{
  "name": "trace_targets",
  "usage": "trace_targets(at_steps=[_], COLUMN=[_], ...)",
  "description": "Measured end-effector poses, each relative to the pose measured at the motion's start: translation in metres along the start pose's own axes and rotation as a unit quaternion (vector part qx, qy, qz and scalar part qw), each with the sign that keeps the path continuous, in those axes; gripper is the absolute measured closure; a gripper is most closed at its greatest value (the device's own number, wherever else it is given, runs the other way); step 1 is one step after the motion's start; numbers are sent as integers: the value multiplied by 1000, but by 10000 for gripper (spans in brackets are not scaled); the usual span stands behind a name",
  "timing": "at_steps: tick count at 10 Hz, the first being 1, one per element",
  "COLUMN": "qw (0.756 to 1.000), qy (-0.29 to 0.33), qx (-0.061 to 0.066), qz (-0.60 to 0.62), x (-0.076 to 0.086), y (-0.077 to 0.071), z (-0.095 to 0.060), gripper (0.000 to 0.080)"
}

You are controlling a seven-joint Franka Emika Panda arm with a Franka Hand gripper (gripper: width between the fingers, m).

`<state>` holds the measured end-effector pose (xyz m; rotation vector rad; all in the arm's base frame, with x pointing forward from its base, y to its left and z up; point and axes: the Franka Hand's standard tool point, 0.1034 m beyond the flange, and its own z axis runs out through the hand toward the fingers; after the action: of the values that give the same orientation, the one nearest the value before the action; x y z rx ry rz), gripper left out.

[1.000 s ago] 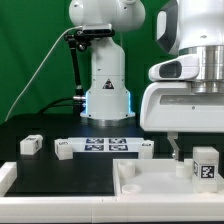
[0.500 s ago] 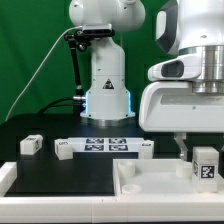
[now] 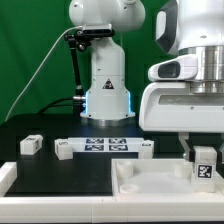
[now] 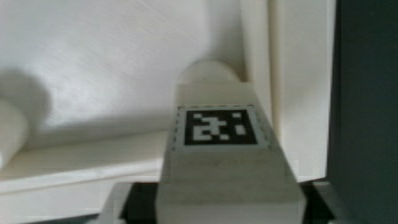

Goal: Assemble one leg

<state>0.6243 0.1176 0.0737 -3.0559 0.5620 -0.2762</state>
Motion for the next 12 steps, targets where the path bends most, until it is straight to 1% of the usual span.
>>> trace_targets(at_steps=[1, 3, 4, 6, 7, 8, 10, 11, 12], qw=[996, 980, 961, 928, 897, 872, 806, 798, 766], qy=[0, 4, 3, -3, -9, -14, -25, -26, -29], qx=[-2, -7, -3, -5, -5, -6, -5, -5, -3], qz=[87, 200, 275, 373, 443, 489, 592, 602, 642], x=[-2, -2, -2, -3, -3, -3, -2, -2, -2], y=[0, 1, 2, 2, 2, 3, 7, 8, 7], z=[0, 0, 0, 0, 0, -1, 0, 0, 0], gripper=[510, 509, 509, 508, 507, 507, 506, 506, 505])
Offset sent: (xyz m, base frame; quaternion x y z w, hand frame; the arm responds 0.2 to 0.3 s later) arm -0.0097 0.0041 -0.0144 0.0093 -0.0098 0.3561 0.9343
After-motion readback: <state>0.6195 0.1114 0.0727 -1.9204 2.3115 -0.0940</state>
